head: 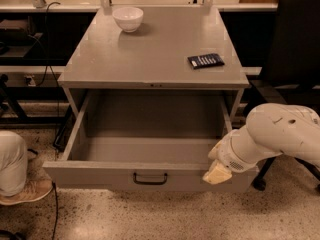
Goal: Open top drawer
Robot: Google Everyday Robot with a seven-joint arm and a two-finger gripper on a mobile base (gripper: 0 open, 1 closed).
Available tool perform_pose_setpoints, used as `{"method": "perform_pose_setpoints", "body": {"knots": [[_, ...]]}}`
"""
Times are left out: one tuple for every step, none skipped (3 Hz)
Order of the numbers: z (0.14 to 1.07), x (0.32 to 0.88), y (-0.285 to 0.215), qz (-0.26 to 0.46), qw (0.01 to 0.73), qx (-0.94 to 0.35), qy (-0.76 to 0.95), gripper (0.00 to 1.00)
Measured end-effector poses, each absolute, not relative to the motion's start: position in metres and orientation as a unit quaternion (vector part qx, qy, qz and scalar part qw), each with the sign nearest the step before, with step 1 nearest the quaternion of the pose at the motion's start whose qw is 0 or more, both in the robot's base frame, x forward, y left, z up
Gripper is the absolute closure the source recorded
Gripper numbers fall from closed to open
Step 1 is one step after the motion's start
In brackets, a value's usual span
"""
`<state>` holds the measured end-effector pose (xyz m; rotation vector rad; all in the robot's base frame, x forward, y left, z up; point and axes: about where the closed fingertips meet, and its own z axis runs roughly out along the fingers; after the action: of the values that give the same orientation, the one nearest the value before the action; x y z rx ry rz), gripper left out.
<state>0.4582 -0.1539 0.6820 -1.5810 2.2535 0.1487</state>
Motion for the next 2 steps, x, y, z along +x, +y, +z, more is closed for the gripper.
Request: {"method": "perform_pose_setpoints", "body": {"knots": [[0.703, 0.465, -0.177, 0.029, 0.201, -0.554, 0.808, 0.00], [0.728, 0.469, -0.212, 0.000, 0.211, -0.535, 0.818, 0.00]]}}
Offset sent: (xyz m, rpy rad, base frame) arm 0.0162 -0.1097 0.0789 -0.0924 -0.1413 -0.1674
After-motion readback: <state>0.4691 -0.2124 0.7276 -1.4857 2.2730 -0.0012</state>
